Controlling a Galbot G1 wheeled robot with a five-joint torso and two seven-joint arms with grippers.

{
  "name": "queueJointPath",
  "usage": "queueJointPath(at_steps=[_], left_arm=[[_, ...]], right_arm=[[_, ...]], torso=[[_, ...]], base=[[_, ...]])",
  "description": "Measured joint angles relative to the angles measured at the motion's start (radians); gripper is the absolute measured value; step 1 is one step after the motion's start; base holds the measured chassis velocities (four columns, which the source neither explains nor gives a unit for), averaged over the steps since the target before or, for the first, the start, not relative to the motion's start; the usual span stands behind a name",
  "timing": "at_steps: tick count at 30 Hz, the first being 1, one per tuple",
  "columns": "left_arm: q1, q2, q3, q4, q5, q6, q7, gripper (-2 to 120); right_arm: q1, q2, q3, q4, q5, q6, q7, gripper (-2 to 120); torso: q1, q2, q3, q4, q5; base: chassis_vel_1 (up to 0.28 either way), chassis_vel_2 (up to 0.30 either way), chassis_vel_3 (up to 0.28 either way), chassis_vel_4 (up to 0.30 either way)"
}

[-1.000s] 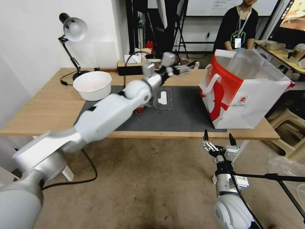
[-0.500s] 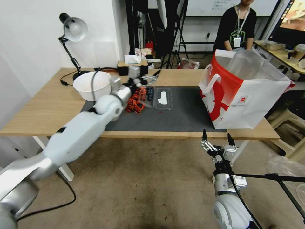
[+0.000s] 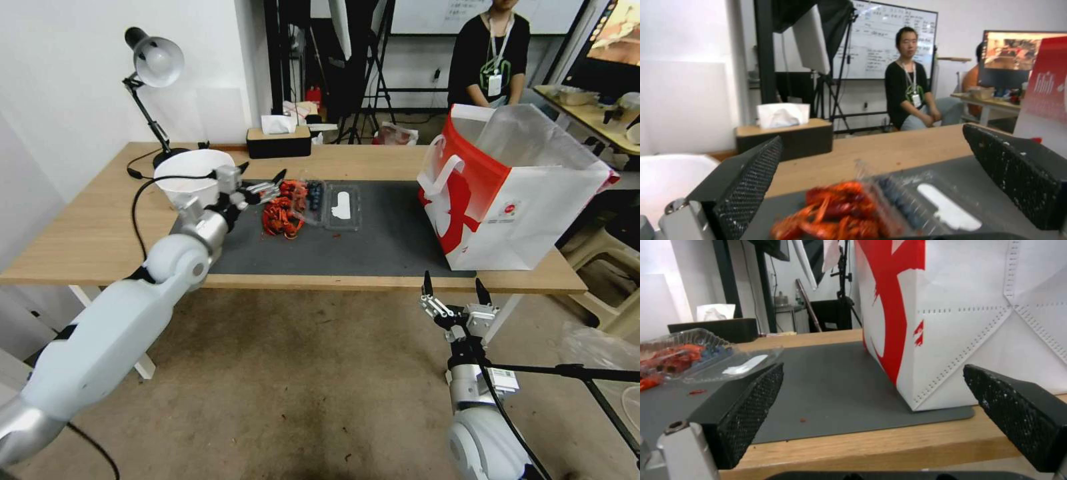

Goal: Pick up the trash from the table and place it into the takeout bag.

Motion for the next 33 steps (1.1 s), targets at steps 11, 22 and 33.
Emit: queueJointPath(at_steps=[11,22,33], left_arm=[[0.229,-0.005,-0.180,-0.093,0.088,-0.016,-0.023,100],[0.460,-0.058,-0.336,-0.152,0.166,-0.056,-0.012,100],[0.589,-0.137,-0.455,-0.156,0.224,-0.134,0.027,100]], right_arm=[[-0.003,-0.005,-0.005,0.004,0.000,0.000,0.000,100],[-0.010,-0.008,-0.008,0.009,0.000,0.000,0.000,100],[-0.010,-0.014,-0.011,0.012,0.000,0.000,0.000,100]], torso=[[0.000,0.000,0.000,0.0000,-0.0001],[0.000,0.000,0.000,0.0000,-0.0002],[0.000,0.000,0.000,0.0000,-0.0001]], base=[[0.000,0.000,0.000,0.000],[0.000,0.000,0.000,0.000],[0.000,0.000,0.000,0.000]])
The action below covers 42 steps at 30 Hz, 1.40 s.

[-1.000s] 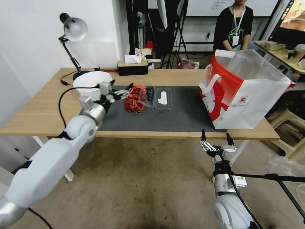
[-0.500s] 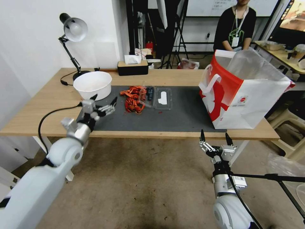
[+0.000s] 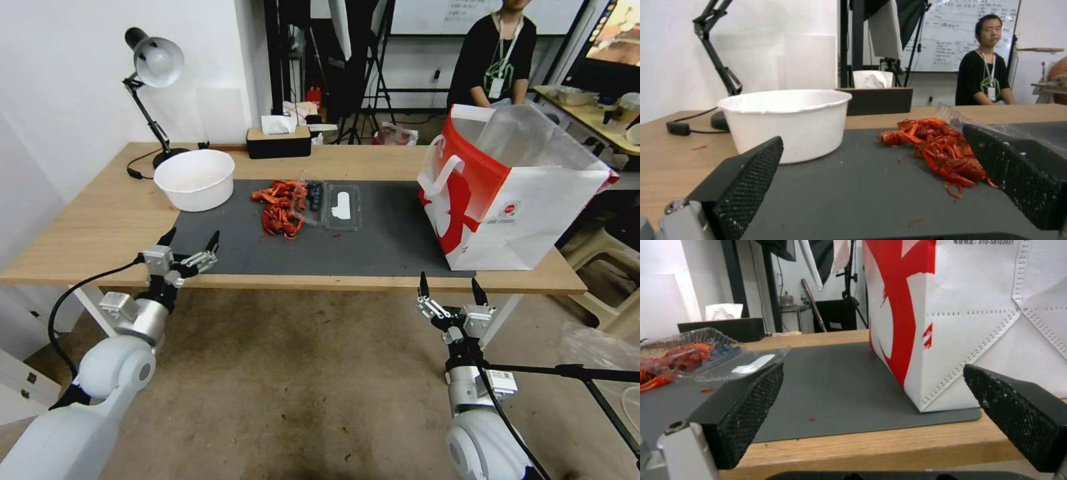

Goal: Pick up the trash from the table and place it into the takeout bag.

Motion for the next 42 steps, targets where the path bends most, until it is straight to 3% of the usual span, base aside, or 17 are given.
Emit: queueJointPath(at_steps=[22,42], left_arm=[[0.163,-0.128,-0.067,0.037,0.076,-0.135,0.068,100],[0.172,-0.130,-0.081,0.034,0.106,-0.158,0.072,100]], right_arm=[[0.005,0.011,-0.014,-0.005,-0.006,0.001,-0.002,100],[0.005,0.011,-0.019,-0.009,-0.007,0.004,-0.023,100]], torso=[[0.000,0.000,0.000,0.0000,0.0001],[0.000,0.000,0.000,0.0000,0.0000]], base=[[0.000,0.000,0.000,0.000],[0.000,0.000,0.000,0.000]])
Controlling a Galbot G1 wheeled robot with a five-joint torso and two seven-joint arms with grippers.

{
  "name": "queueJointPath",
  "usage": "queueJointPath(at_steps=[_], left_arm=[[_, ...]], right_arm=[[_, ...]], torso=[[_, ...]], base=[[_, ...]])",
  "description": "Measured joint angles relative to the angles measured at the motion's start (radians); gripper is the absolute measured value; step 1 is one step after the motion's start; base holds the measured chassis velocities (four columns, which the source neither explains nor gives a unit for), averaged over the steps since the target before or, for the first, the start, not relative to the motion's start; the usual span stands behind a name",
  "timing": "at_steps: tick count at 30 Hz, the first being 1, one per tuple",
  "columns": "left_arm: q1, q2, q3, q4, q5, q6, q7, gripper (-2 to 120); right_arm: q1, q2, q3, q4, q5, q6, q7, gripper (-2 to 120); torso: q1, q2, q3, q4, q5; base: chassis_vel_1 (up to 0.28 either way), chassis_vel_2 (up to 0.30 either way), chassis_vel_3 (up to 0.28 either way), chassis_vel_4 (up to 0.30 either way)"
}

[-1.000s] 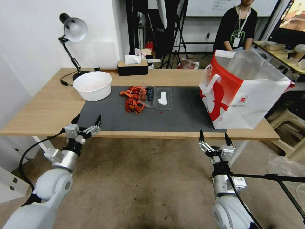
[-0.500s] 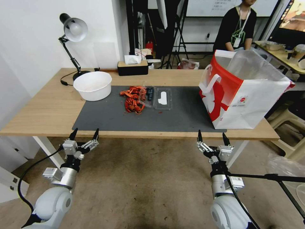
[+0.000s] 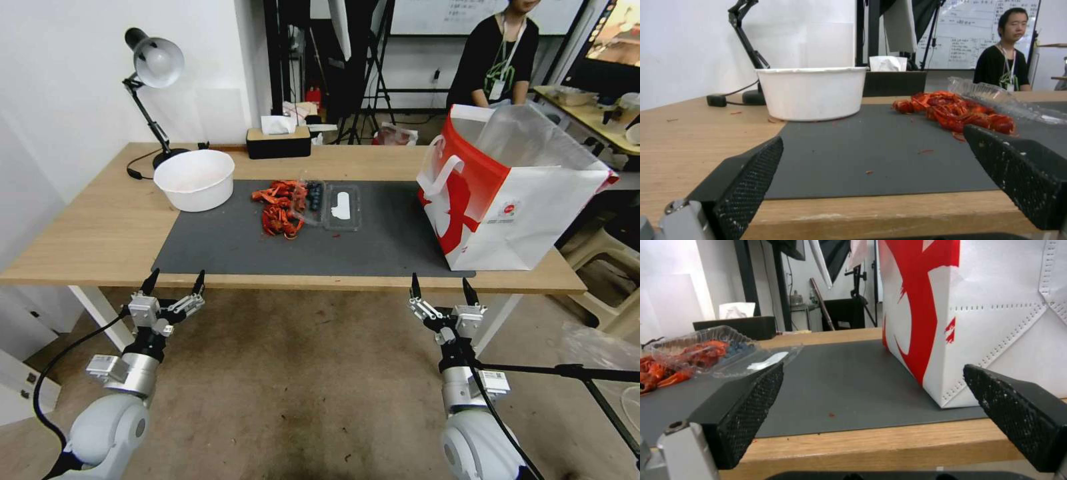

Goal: Pick up the trash from the table and place it into the takeout bag.

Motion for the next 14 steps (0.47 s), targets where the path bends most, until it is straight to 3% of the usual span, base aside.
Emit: queueJointPath(at_steps=[14], left_arm=[[-0.001,0.001,0.000,-0.001,0.000,0.000,0.000,100]], right_arm=[[0.000,0.000,0.001,0.000,0.000,0.000,0.000,100]], torso=[[0.000,0.000,0.000,0.0000,0.0000]], base=[[0.000,0.000,0.000,0.000]])
